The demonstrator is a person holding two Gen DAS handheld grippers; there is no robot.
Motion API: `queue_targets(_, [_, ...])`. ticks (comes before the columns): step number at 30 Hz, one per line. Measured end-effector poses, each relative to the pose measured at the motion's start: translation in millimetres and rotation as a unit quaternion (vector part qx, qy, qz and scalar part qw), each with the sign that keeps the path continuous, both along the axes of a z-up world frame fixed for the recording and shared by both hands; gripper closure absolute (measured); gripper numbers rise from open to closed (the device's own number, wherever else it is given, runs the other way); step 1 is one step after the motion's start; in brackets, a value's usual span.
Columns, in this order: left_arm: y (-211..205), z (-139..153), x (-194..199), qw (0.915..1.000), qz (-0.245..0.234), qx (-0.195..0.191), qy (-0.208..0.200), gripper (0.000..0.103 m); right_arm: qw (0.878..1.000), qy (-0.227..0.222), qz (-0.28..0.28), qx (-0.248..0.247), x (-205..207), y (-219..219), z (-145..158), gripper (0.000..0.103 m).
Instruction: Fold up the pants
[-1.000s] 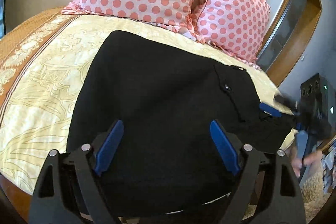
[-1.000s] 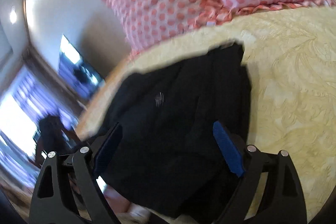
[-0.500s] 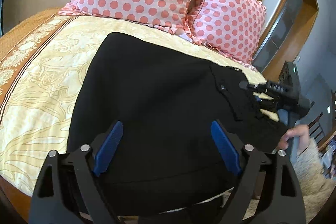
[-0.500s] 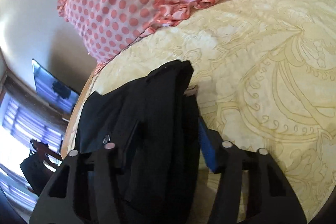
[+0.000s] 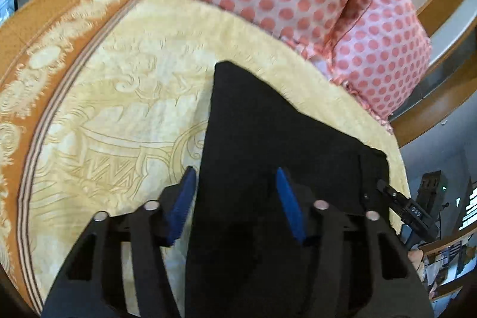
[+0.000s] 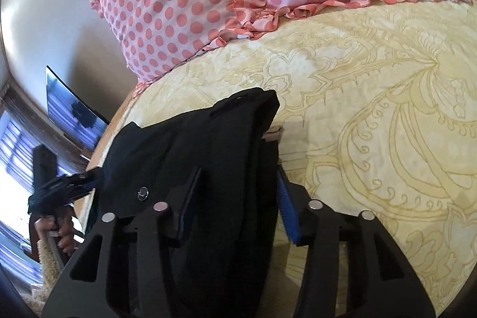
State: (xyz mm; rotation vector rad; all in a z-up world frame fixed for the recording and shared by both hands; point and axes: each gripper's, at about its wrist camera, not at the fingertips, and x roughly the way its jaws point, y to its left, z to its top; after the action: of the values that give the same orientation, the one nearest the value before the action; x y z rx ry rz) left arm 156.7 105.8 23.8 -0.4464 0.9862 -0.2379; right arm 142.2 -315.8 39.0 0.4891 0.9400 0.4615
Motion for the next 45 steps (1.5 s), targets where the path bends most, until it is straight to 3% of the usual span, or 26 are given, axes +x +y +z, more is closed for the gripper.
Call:
queue_targets(2, [-0.9, -5.3, 3.7, 1.0000, -0.004, -0.007, 0.004, 0.085, 1.000, -0.006, 0.008, 0.011, -0.8, -0.5, 3.5, 0.075])
queue_targets(3, [-3.0, -2.2, 2.8, 0.9999, -0.009, -0.009, -0.002, 0.090, 1.000, -0.009, 0.010, 0.013, -0.3, -0.5, 6.5, 0.079])
queue_targets(8, [-15.2, 23.0, -0.7, 0.9983, -0.026, 0.028, -0.044, 0.093, 0.999, -0.012, 0.021, 0.031, 15.0, -0.9, 21.6, 0.083])
queue_targets(11, [-22.9, 42.2, 7.8, 0.9967, -0.034, 0.023, -0.070, 0.093, 0.999, -0.032, 0.022, 0.031, 31.8, -0.8, 37.9, 0.085])
queue_targets(18, [-51.3, 76.4, 67.2, 0.9938, -0.023, 0.015, -0.108, 0.092, 0.994, -0.103, -0.035, -0.018, 88.2, -12.1, 71.9, 0.086])
queue_targets(20, [-60.3, 67.0, 96.7, 0.9945, -0.019, 0.046, -0.092, 0.092, 0.993, -0.085, -0.058, -0.051, 109.5, -14.3, 58.9, 0.086])
queue_targets(23, [-62.7, 32.2, 135.4, 0.9974, -0.009, 0.065, -0.029, 0.092, 0.995, -0.004, -0.070, -0.077, 137.4, -13.6, 14.7, 0.086])
queue_targets(26, [-61.5, 3.9, 148.8, 0.9965, 0.005, 0.083, -0.002, 0.082, 0.993, 0.005, -0.080, -0.088, 137.7, -12.3, 3.4, 0.082])
queue_targets(28, [-61.0, 8.0, 145.8, 0.9959, 0.007, 0.090, -0.008, 0.081, 0.990, 0.008, -0.085, -0.108, 134.9, -13.1, 9.8, 0.064])
queue_targets(31, [-59.2, 35.7, 121.7, 0.9905, 0.022, 0.126, -0.051, 0.076, 0.986, -0.023, -0.103, -0.131, 113.4, -16.1, 32.9, 0.057])
queue_targets(33, [-60.8, 51.2, 97.4, 0.9876, 0.013, 0.126, -0.092, 0.055, 0.990, -0.061, -0.080, -0.100, 88.3, -14.7, 50.0, 0.052])
queue_targets(34, [-65.0, 60.9, 76.5, 0.9860, 0.001, 0.119, -0.117, 0.046, 0.991, -0.074, -0.066, -0.089, 75.5, -11.7, 55.3, 0.042])
queue_targets(36, [-75.9, 68.7, 53.7, 0.9861, -0.028, 0.096, -0.133, 0.041, 0.993, -0.090, -0.016, -0.073, 51.0, 5.9, 60.1, 0.032])
queue_targets(40, [-101.6, 59.1, 24.0, 0.9872, -0.082, 0.068, -0.119, 0.032, 0.994, -0.068, 0.037, -0.083, 32.2, 31.3, 44.5, 0.032])
queue_targets(43, [-109.0, 29.1, 27.0, 0.9915, -0.091, 0.065, -0.066, 0.029, 0.995, -0.019, 0.035, -0.097, 36.1, 34.3, 15.0, 0.031])
queue_targets(44, [-107.7, 11.8, 33.7, 0.9941, -0.089, 0.054, -0.030, 0.029, 0.996, -0.029, 0.030, -0.084, 35.4, 31.4, 11.6, 0.031])
queue_targets(45, [-105.6, 9.9, 31.6, 0.9943, -0.084, 0.043, -0.051, 0.025, 0.996, -0.030, 0.028, -0.080, 35.2, 30.3, 11.2, 0.031])
